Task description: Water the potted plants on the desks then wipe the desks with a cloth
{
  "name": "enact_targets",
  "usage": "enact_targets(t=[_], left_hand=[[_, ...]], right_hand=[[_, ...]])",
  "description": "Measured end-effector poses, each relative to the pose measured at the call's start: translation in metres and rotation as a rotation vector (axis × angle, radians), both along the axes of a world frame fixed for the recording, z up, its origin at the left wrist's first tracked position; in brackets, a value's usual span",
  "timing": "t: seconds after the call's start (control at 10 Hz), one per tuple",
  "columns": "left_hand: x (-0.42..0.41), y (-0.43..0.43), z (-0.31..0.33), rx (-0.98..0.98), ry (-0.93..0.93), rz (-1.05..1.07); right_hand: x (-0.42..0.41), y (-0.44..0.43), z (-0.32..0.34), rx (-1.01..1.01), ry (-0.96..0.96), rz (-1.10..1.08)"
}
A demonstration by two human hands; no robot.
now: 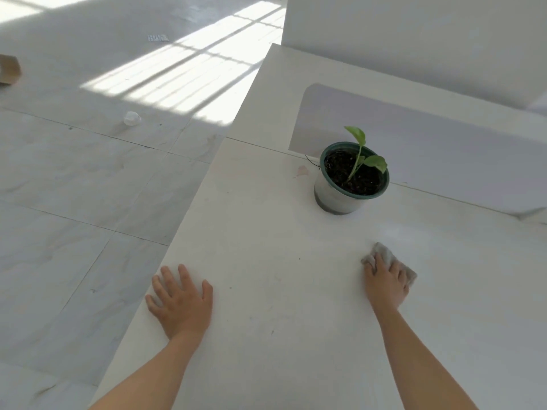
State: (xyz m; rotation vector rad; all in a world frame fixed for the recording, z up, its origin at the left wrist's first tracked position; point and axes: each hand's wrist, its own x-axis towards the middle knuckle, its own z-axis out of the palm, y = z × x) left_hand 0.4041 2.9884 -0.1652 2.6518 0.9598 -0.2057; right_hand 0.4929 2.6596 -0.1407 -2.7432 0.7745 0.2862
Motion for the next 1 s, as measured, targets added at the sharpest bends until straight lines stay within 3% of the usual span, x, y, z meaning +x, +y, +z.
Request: enact_targets(t=[0.4, 0.5, 0.6, 0.7, 0.8, 0.9, 1.0], left_hand=[[0.001, 0.000, 0.005, -0.013, 0.023, -0.020], [0.000, -0.001, 0.004, -0.027, 0.019, -0.022], [-0.002, -0.003, 0.004, -0.051, 0.021, -0.020], [-0.002, -0.003, 0.005, -0.074, -0.004, -0.026], [-0.004, -0.002, 0.006, -0.080, -0.016, -0.022], [-0.005, 0.003, 0.000, -0.115, -0.131, -0.048], [-0.009, 0.007, -0.008, -0.141, -0.134, -0.087]], right_hand=[[-0.035, 0.091, 0.006, -0.035, 0.006, 0.130], [-0.038, 0.116, 0.017, 0.104, -0.040, 0.107], [-0.033, 0.152, 0.042, 0.460, -0.098, 0.045], [-0.030, 0.198, 0.058, 0.501, -0.144, 0.299], [-0.033, 0.240, 0.053, 0.241, -0.029, 0.728], [-0.039, 0.259, 0.045, 0.276, 0.319, 0.867], [-0.040, 0.259, 0.048, 0.390, 0.445, 0.825]])
